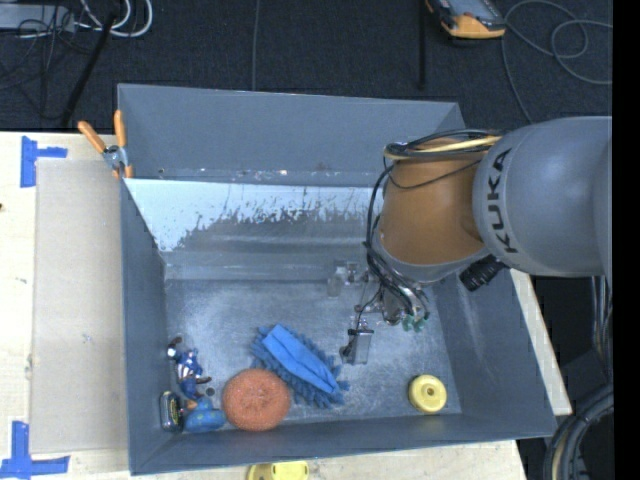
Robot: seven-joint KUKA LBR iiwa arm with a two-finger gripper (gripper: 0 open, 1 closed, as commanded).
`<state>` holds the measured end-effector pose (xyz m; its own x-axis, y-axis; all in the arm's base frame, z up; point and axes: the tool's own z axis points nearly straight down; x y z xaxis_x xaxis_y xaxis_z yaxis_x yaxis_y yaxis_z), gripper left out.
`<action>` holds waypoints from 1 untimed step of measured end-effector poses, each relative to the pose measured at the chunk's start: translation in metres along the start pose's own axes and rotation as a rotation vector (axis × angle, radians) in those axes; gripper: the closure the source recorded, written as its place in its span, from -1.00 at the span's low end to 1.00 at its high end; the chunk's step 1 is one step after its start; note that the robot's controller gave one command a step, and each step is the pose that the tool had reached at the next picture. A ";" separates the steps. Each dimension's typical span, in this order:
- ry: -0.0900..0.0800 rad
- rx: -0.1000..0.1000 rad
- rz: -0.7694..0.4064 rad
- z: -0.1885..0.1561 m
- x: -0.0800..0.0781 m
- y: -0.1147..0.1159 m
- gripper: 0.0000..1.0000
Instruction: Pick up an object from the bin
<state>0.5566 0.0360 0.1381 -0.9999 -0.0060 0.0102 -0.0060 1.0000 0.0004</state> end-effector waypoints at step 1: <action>-0.007 0.000 0.001 -0.004 -0.002 0.000 -1.00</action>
Offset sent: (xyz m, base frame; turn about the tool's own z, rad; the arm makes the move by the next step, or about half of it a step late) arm -0.0435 0.0207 0.0403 -0.0052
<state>0.5583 0.0358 0.1424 -1.0000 -0.0053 0.0028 -0.0053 1.0000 0.0005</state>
